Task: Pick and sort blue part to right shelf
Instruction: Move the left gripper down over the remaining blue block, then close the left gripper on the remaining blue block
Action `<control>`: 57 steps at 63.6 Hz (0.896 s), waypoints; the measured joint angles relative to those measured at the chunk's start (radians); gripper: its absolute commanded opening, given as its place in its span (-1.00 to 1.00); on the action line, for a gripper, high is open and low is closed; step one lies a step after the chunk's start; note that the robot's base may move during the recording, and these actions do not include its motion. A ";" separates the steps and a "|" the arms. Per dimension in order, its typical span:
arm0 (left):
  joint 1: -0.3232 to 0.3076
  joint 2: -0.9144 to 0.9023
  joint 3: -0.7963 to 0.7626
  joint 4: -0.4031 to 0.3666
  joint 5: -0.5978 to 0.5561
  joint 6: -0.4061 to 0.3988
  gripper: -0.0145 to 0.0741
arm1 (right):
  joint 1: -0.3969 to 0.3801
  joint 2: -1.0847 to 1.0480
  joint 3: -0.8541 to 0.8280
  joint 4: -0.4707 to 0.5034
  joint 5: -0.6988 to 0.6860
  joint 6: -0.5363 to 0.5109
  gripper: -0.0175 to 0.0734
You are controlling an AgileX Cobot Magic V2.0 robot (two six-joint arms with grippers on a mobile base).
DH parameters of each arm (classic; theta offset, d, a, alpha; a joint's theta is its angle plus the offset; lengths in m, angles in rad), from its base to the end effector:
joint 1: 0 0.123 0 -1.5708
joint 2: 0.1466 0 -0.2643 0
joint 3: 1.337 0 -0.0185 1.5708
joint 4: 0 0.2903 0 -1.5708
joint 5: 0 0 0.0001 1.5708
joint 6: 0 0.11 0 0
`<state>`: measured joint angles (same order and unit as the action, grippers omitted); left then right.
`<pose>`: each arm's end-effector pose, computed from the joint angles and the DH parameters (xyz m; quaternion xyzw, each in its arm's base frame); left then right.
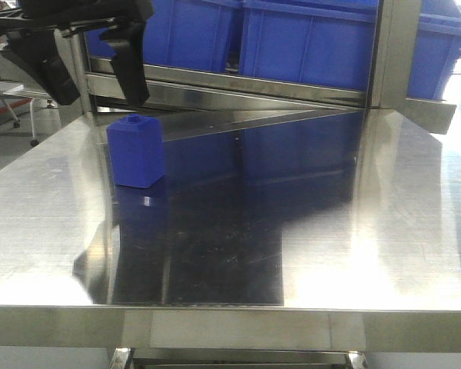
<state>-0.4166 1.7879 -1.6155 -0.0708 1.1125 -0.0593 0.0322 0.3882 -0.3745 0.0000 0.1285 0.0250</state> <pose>0.3857 -0.1783 0.2615 0.1652 0.9681 -0.0768 0.1721 0.1705 0.0055 0.2913 -0.0026 0.7263 0.0197 0.6871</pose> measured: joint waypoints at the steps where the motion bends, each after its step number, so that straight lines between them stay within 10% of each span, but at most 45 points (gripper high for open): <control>1: 0.000 0.004 -0.006 0.002 0.002 -0.004 0.73 | 0.000 0.000 0.000 0.000 0.000 0.000 0.29; 57: 0.000 0.257 -0.217 0.039 0.081 -0.038 0.73 | 0.000 0.000 0.002 0.000 0.000 0.000 0.29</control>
<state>-0.4166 2.0449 -1.8323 -0.0315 1.1937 -0.0970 0.0322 0.3882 -0.3729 0.0000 0.1285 0.0250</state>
